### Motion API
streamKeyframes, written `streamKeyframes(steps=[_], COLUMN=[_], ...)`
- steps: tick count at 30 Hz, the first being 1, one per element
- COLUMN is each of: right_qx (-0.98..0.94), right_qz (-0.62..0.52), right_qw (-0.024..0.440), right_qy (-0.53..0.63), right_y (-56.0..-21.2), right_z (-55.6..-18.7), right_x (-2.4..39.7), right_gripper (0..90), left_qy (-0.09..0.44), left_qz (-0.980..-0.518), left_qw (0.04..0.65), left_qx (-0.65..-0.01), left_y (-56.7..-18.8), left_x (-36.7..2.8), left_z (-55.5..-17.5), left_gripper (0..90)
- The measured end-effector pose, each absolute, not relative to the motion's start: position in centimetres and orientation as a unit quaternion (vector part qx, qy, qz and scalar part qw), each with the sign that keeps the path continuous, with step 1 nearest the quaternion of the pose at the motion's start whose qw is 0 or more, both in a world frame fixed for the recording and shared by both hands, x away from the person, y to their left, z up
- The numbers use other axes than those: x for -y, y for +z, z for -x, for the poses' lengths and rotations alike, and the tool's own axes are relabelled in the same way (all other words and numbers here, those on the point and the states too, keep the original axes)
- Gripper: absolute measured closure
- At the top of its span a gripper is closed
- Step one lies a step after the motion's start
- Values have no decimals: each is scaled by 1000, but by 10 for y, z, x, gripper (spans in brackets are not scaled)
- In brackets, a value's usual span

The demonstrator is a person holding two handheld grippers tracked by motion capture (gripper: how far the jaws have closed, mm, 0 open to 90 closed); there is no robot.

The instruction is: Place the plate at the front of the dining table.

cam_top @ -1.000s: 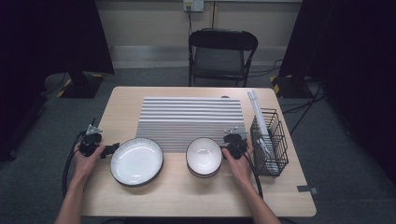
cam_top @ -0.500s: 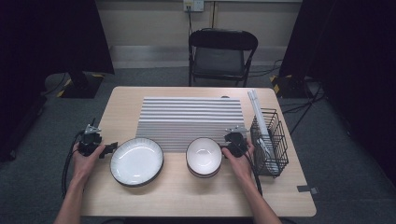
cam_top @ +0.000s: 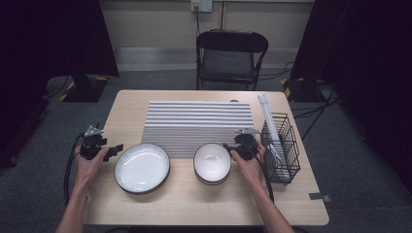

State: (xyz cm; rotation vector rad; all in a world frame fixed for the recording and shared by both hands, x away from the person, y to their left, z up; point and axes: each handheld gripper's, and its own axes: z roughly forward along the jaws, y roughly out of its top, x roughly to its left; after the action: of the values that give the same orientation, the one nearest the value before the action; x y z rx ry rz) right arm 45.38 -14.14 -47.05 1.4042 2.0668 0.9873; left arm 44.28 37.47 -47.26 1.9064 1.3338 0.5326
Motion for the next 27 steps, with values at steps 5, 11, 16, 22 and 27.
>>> streamKeyframes(steps=[5,11,16,22,27], right_qx=[-755,-746,-750,-737,-740], right_qz=[-497,-499,-493,-503,-491], right_qw=[230,233,233,225,222], right_qy=[360,374,375,392,402], right_y=[-464,-456,-451,-436,-424], right_z=[-455,-455,-455,-460,-461], right_x=[140,140,137,138,135], right_gripper=[239,260,256,271,274], left_qy=[207,199,178,176,181], left_qz=[-749,-756,-745,-754,-761], left_qw=[376,381,413,418,428], left_qx=[-505,-494,-492,-476,-453], left_y=[-466,-460,-453,-447,-434], left_x=[-365,-360,-359,-352,-347], left_z=[-440,-435,-430,-425,-423], left_gripper=[199,206,205,206,206])
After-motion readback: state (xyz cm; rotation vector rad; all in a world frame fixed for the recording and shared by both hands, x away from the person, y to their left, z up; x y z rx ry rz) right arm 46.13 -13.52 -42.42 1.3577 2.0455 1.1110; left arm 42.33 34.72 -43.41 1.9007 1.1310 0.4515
